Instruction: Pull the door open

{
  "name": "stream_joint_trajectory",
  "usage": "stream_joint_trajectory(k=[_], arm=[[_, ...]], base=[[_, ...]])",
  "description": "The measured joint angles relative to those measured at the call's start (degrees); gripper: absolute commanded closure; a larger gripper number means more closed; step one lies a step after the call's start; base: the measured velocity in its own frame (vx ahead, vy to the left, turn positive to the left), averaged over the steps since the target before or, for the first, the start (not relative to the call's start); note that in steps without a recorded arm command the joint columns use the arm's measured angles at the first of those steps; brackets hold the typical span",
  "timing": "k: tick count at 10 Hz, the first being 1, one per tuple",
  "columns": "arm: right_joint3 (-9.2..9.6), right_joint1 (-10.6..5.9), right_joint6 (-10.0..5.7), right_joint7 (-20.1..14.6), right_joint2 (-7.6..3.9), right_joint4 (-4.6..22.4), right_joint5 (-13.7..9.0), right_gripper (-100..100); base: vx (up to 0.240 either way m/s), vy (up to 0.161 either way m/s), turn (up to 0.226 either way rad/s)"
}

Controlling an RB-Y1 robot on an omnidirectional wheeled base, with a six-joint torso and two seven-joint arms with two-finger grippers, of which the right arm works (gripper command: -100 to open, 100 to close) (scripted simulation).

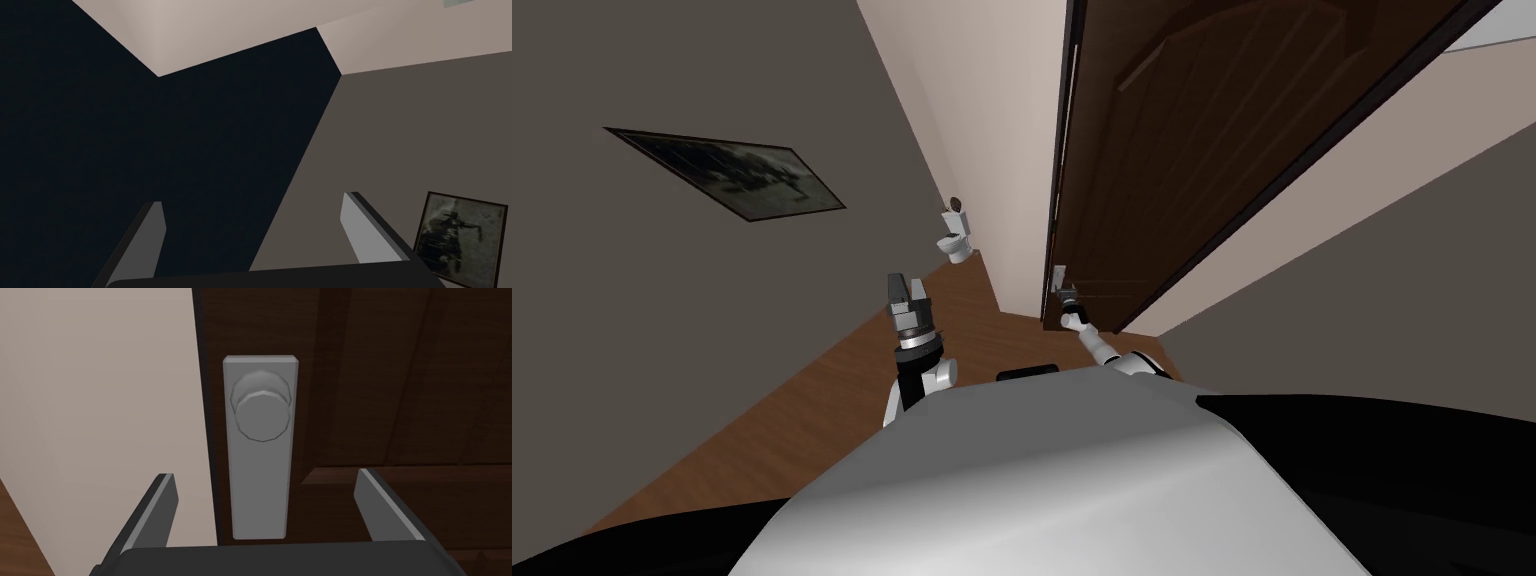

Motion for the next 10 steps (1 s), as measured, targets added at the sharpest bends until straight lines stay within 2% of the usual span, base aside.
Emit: stream_joint_trajectory(k=[1,2,4,5,7,8,10], arm=[[-0.51,0.53,0.24,-0.17,-0.27,-1.02,-0.22,-100],[-0.76,0.56,0.4,-0.65,-1.24,-0.73,-0.41,-100],[-1.29,2.22,0.12,-3.13,-4.35,-1.12,-0.91,-100],[-1.17,2.02,-0.44,-4.58,-5.67,0.01,-0.99,-100],[-1.9,2.22,-0.5,-6.31,-7.91,0.51,-1.49,-100],[-1.95,2.22,-0.48,-6.45,-8.02,0.5,-1.51,100],[-2.04,2.19,-0.56,-6.31,-8.1,0.53,-1.5,100]], base=[[0.107,0.039,0.08],[0.147,0.035,0.229],[0.17,0.015,0.161],[0.177,0.018,0.151],[0.124,0.008,0.084],[-0.008,-0.003,-0.034],[-0.025,-0.007,0.001]])
